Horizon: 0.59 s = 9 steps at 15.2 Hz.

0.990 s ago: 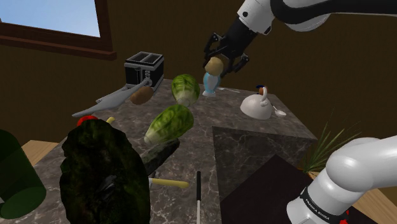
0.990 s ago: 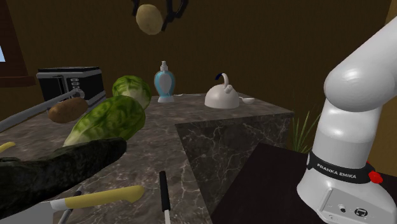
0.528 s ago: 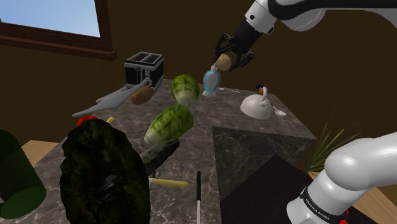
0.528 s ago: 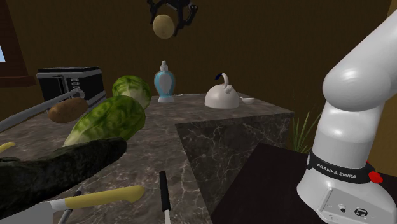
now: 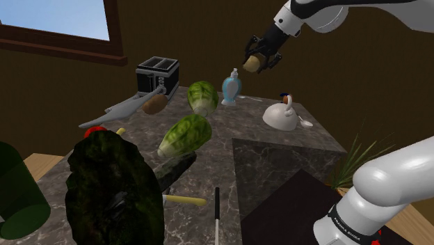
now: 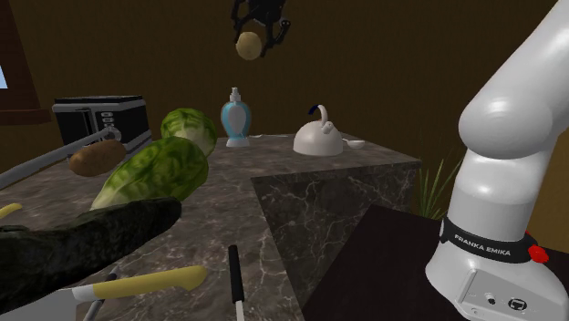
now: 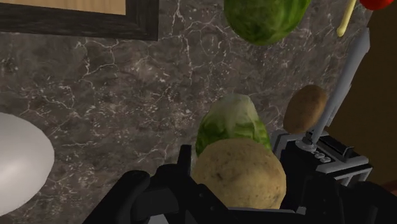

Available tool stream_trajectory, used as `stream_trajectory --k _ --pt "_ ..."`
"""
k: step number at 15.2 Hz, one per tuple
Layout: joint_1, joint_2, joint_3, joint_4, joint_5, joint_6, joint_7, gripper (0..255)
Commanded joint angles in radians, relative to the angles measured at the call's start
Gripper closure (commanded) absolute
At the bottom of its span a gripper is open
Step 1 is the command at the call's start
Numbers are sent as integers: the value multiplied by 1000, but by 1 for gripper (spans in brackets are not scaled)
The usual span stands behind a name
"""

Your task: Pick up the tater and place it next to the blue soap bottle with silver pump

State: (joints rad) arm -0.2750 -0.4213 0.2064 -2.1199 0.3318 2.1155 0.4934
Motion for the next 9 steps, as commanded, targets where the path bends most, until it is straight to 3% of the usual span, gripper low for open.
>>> stream_trajectory --k 1,9 --pt "-13 43 -28 35 -3 -3 -40 255" --pt "-64 232 -133 223 0 -45 -189 255"
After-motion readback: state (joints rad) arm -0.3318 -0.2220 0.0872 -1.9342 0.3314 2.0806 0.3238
